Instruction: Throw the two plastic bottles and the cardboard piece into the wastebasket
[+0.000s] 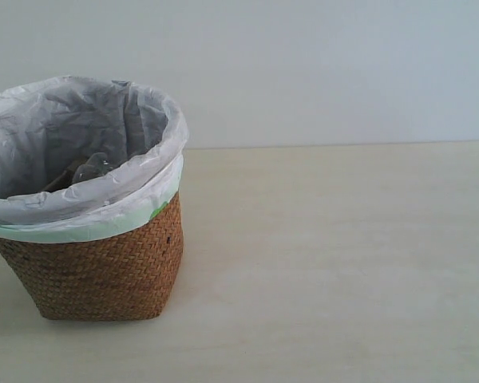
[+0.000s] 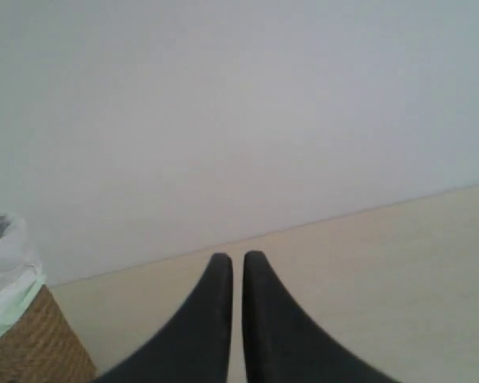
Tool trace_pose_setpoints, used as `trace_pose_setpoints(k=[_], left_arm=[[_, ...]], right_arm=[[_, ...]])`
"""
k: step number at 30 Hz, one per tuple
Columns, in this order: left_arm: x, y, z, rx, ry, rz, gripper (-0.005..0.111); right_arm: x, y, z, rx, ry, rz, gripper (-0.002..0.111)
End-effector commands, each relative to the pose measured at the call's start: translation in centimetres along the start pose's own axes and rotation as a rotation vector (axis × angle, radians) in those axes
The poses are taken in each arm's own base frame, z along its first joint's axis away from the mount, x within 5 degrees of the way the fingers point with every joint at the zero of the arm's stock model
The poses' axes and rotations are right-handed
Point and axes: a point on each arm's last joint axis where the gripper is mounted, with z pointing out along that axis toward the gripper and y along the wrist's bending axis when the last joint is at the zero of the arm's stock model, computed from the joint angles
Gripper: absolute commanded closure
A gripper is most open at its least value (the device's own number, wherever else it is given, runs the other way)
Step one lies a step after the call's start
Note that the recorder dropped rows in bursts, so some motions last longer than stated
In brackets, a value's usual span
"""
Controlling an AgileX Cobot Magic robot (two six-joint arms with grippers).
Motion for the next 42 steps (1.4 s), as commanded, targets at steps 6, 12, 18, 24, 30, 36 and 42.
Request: trace_pose_setpoints(k=[6, 12, 18, 24, 30, 36, 42], left_arm=[[0.1, 0.0, 0.0, -0.004, -0.003, -0.001, 0.103], [0.1, 0.0, 0.0, -0.004, -0.003, -0.001, 0.103], [0.1, 0.0, 0.0, -0.004, -0.003, -0.001, 0.103], [0.1, 0.0, 0.0, -0.004, -0.003, -0.001, 0.103], [0.1, 0.0, 0.0, -0.004, -0.003, -0.001, 0.103], [0.1, 0.0, 0.0, -0.004, -0.003, -0.001, 0.103], [0.1, 0.0, 0.0, -0.004, -0.003, -0.001, 0.103]], right_arm=[[3.8, -1.9, 0.0, 0.102, 0.061, -0.126, 0.108], [5.3, -2.3, -0.1, 0.118, 0.18, -0.209, 0.108], [6.0, -2.5, -0.3, 0.125, 0.274, -0.285, 0.108], [6.1, -2.4, -0.3, 0.112, 0.286, -0.304, 0.108], [6.1, -2.4, -0.3, 0.112, 0.286, -0.303, 0.108], [6.1, -2.4, -0.3, 0.112, 0.286, -0.303, 0.108], [6.1, -2.4, -0.3, 0.112, 0.286, -0.303, 0.108]])
